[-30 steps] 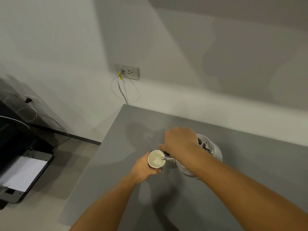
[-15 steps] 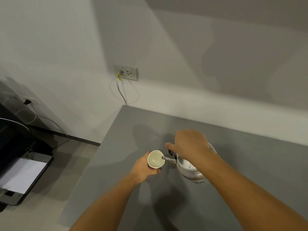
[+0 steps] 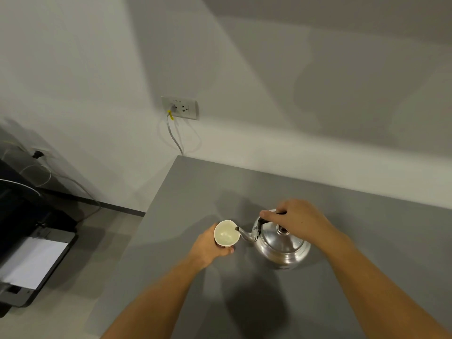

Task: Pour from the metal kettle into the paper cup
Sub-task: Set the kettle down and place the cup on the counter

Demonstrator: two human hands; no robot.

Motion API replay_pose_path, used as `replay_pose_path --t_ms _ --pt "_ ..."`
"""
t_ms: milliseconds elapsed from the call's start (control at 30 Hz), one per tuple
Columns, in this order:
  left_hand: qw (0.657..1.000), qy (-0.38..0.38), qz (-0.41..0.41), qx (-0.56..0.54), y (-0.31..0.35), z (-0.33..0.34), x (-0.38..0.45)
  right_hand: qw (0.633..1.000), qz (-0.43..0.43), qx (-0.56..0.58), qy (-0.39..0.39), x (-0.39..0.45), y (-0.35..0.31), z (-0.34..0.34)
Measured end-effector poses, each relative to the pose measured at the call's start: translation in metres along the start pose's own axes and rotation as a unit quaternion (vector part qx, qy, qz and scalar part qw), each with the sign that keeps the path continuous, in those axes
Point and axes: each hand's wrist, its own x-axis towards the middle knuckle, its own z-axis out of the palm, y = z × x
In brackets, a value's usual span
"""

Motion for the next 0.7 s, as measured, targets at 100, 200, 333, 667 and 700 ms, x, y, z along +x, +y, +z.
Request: replay_pose_path --t_ms 100,200,333,667,700 --pt "1.000 -0.006 -0.006 -0.007 0.001 0.000 -0.001 1.000 -0.006 0.022 -0.001 -0.002 0.010 0.003" --pt "1.000 -0.003 -0.002 -0.002 0.003 0.000 -0.002 0.999 -0.001 0.040 0.008 -0.004 0.019 0.007" --pt "1.000 -0.006 -0.002 0.014 0.006 -0.002 -0.005 0.999 0.010 0.047 0.021 -0.012 0.027 0.010" --pt "0.985 0.021 -0.034 0.168 0.012 -0.016 -0.019 0.994 0.033 0.096 0.041 -0.039 0.040 0.001" --pt "0.984 0.024 -0.035 0.176 0.012 -0.019 -0.019 0.994 0.033 0.097 0.041 -0.039 0.042 0.000"
